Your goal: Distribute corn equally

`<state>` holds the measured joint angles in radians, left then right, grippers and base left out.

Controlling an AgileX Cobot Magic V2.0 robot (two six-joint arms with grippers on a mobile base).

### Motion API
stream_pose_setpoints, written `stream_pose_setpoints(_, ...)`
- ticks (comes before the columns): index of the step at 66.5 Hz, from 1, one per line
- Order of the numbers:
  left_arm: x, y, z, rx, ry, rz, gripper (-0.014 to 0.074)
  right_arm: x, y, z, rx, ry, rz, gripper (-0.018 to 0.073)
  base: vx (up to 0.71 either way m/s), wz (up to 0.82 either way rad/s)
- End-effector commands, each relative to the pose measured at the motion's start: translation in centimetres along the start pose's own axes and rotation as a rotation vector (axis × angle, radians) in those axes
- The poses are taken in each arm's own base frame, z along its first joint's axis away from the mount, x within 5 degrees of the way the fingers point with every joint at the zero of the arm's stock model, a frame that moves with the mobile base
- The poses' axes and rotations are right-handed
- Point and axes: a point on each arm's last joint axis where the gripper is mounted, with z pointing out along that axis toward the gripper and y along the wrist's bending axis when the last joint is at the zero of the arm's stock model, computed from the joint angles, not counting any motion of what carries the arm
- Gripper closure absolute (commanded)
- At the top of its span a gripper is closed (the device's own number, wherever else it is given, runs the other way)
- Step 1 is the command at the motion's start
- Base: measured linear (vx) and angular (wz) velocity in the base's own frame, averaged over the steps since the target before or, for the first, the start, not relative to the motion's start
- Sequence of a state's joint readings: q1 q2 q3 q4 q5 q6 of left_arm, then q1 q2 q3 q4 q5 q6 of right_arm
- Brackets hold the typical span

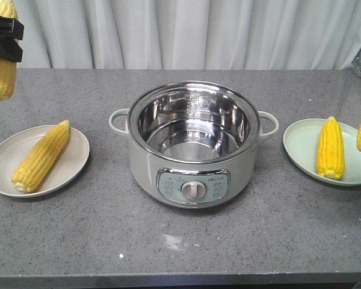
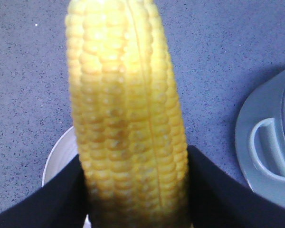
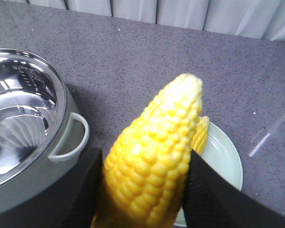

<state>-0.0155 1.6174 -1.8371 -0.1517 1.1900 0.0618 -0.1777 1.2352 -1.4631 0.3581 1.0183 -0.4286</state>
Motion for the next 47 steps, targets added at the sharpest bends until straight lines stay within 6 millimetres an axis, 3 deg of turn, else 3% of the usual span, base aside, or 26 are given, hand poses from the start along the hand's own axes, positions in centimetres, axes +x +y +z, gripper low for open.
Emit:
stream_pose_setpoints(1,-0.82,-0.48,-2.65,0.013,-0.133,0.001,0.0559,-1.03,0.15,-1.51,0.024,-0.102,-0.012,0.0426,0.00,0.00)
stream_pose_setpoints(47,-0.83,-0.46,-2.54,0.013,-0.130,0.000,0.0559,-1.02,0.16,-1.51,0.023,-0.101,-0.012,0.0426,0.00,0.00)
